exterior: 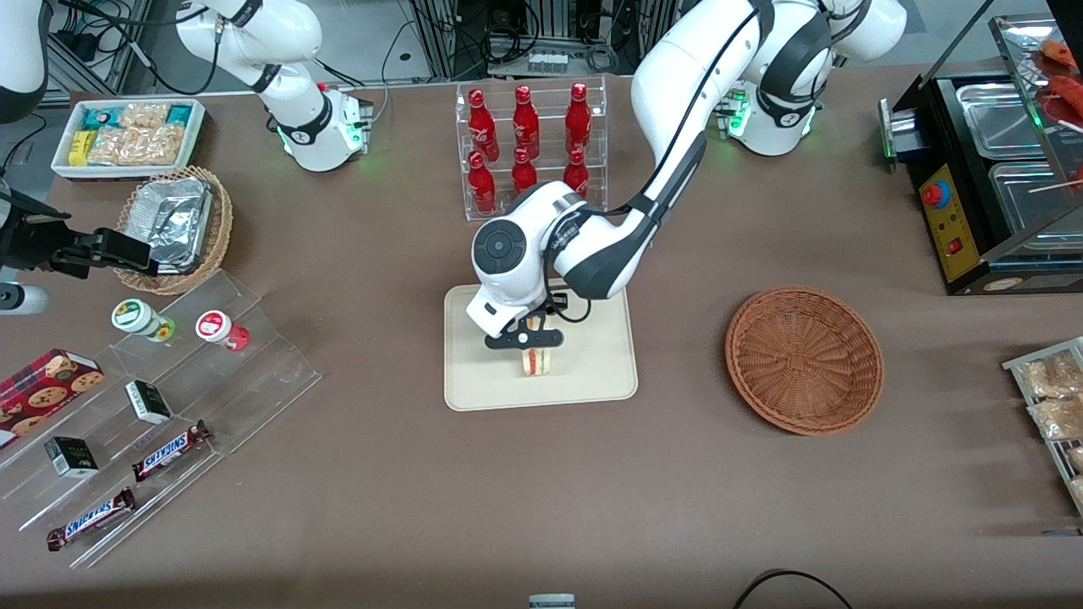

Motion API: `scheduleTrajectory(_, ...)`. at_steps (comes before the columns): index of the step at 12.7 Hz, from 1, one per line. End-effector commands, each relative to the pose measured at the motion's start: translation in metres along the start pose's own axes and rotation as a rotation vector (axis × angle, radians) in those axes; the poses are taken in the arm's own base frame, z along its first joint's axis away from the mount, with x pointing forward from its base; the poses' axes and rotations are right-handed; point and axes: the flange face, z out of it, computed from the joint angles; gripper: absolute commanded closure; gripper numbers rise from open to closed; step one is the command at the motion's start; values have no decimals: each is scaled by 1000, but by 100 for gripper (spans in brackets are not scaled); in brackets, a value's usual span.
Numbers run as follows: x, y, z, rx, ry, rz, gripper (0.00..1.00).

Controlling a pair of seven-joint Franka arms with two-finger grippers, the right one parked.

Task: Place sandwich from basket to tray
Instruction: 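Lower the sandwich onto the tray and open the left gripper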

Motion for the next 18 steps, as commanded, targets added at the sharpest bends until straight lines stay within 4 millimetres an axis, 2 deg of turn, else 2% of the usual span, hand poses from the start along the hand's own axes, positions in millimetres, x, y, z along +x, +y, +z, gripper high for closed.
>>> scheduleTrajectory(1, 3, 8, 7, -1, 18, -59, 100)
scheduleTrajectory(3, 3, 8, 14, 5, 13, -78, 100)
scheduleTrajectory(9, 4, 10, 18, -6, 21, -125, 100)
scheduleTrajectory(10, 5, 9, 17, -9, 21, -123, 93)
scheduleTrajectory(11, 5, 9, 17, -12, 20, -122, 44)
scheduleTrajectory(12, 5, 9, 17, -12, 20, -127, 6)
scheduleTrajectory(13, 4, 11, 19, -15, 25, -126, 0)
scheduleTrajectory(16, 4, 11, 21, -14, 24, -117, 0)
scheduleTrajectory(18, 3, 9, 9, -19, 28, -115, 0)
